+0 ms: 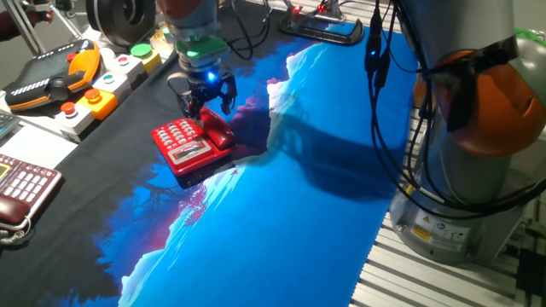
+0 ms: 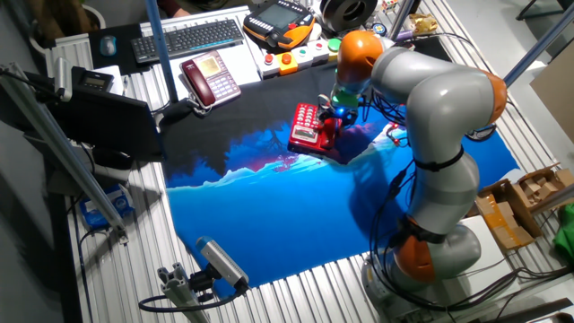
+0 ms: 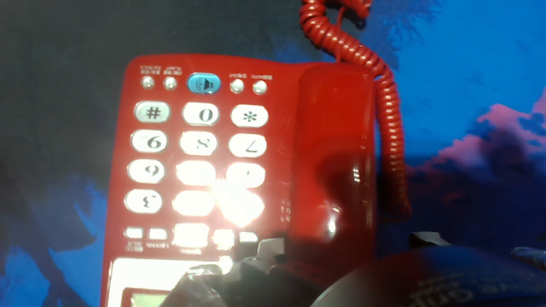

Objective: Place the handset of the telephone on the corresponding phone cradle

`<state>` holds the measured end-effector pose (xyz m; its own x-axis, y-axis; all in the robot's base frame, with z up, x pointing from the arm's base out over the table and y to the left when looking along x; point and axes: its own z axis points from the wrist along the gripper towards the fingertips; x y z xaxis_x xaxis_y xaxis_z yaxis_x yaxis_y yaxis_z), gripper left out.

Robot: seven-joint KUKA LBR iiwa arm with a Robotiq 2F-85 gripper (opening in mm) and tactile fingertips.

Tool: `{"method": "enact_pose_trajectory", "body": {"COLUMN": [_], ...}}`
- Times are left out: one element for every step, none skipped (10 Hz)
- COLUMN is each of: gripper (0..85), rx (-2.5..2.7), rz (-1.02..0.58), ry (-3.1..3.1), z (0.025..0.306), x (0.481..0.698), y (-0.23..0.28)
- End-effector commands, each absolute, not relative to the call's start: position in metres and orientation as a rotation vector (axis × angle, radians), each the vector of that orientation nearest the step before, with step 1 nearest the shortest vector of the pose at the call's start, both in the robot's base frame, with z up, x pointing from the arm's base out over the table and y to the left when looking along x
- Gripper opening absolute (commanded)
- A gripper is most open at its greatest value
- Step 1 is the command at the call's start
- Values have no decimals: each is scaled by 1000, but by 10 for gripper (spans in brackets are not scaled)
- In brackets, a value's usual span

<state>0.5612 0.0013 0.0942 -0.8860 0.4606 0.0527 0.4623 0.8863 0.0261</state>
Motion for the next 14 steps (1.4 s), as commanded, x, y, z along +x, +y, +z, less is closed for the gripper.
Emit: {"method": "enact_pose_trajectory", "body": {"gripper": [707,657,537,463,413,380,360,350,340,327,313,307,300,293], "rx": [-726,-709,-694,-685,-676,-671,-666,-658,-644,-628,-624,-617,-613,-611], "rz": [-60,-67,-70,-88,-97,-101,-99,-94,-88,-86,-87,-80,-78,-79], "ry": [-3007,-3009,-3007,-3003,-2997,-2990,-2990,-2993,-2997,-3001,-3002,-3005,-3007,-3009], "z": [96,96,96,97,100,104,106,106,105,104,103,102,101,100], "x": [560,558,558,556,555,553,552,552,552,552,551,551,550,550], "y": [0,-2,-4,-6,-8,-10,-10,-11,-12,-14,-15,-16,-17,-17]}}
